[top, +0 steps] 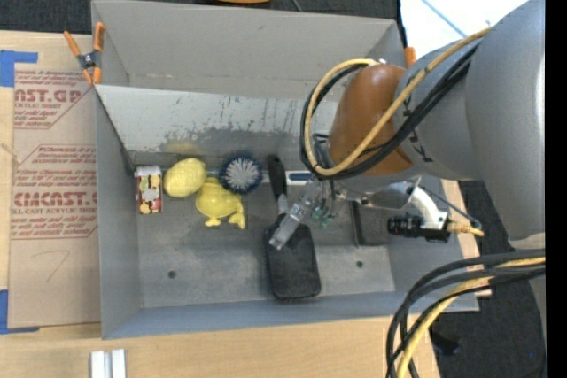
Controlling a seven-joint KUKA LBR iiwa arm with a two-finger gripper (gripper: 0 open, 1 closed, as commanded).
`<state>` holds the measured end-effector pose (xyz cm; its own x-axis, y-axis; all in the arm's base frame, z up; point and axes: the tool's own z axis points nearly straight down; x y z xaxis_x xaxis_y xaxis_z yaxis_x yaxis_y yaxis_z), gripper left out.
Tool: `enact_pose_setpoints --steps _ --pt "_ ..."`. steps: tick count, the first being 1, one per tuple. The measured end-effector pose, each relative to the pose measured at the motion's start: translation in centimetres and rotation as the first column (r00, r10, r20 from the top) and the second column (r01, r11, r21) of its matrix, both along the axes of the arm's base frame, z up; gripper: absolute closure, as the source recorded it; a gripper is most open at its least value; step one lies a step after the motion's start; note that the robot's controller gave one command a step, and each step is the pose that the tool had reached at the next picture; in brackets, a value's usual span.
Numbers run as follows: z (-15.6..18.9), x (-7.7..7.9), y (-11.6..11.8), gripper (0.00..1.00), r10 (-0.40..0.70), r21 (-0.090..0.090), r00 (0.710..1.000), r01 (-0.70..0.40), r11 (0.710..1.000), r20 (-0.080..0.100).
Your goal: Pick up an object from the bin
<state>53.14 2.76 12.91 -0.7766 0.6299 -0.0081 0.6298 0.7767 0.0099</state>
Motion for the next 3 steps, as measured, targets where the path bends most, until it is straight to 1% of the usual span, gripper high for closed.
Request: enact_pose_setpoints --steps 1,2,3 --pt "-5.7 1.3 0.8 0.00 0.040 -0.001 0.999 -0.040 0.999 0.000" --pt "-5.2 -0.3 0.3 1.00 -0.023 0.001 1.000 0.023 1.000 0.005" --pt "-5.2 -0.3 0.3 1.00 -0.023 0.001 1.000 0.023 1.000 0.004"
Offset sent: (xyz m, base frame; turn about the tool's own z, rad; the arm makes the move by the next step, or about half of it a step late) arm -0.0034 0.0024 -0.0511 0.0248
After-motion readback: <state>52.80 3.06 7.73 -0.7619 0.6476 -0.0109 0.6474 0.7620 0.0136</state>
